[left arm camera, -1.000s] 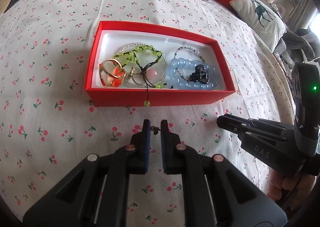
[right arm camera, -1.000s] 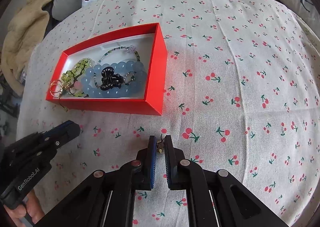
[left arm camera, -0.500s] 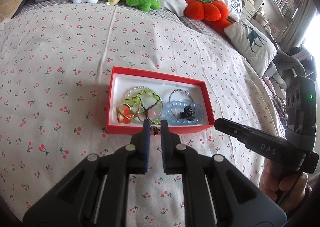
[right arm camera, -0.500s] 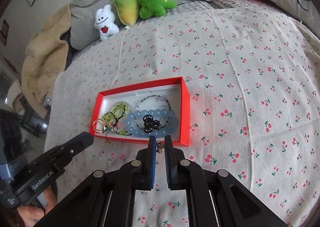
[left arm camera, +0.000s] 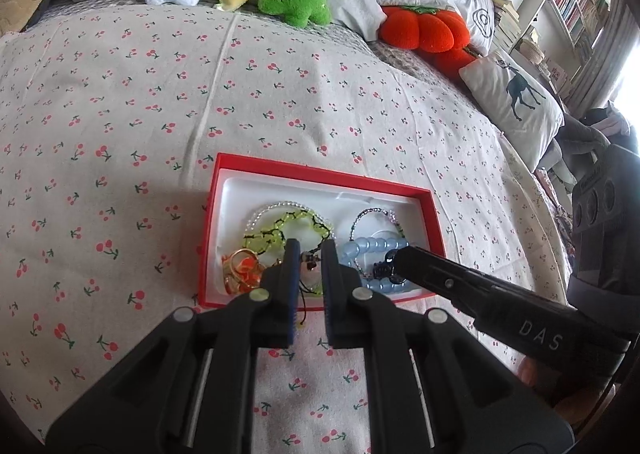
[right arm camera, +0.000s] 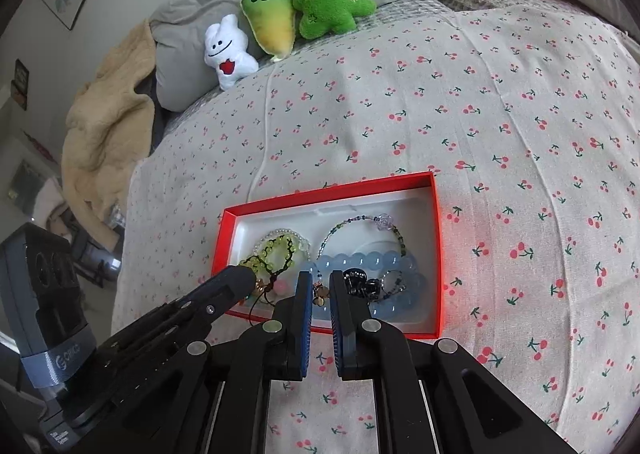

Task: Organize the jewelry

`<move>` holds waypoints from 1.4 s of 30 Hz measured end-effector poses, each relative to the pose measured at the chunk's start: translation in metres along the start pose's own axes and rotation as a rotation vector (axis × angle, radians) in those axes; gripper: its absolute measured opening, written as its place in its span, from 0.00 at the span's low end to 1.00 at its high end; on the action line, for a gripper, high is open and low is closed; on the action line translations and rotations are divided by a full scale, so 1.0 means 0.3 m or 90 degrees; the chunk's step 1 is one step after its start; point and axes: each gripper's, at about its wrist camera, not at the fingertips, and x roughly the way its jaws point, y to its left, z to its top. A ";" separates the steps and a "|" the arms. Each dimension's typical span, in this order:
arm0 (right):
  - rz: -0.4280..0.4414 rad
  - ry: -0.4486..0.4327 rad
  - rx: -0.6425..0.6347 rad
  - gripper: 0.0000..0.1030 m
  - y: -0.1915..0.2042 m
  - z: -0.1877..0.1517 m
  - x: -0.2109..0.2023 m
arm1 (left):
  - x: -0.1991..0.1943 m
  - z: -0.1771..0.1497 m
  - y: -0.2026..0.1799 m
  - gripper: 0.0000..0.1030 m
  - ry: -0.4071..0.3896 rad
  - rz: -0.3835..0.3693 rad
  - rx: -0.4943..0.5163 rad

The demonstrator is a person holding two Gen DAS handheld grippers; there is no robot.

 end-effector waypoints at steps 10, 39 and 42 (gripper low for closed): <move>-0.010 -0.004 0.008 0.18 -0.008 -0.001 -0.072 | -0.074 -0.016 -0.014 0.43 0.018 0.030 0.011; -0.272 0.001 -0.111 1.00 0.032 -0.230 -0.220 | -0.190 -0.229 -0.044 1.00 0.074 0.229 0.068; -0.275 0.003 -0.108 1.00 0.032 -0.229 -0.214 | -0.186 -0.227 -0.038 1.00 0.075 0.235 0.064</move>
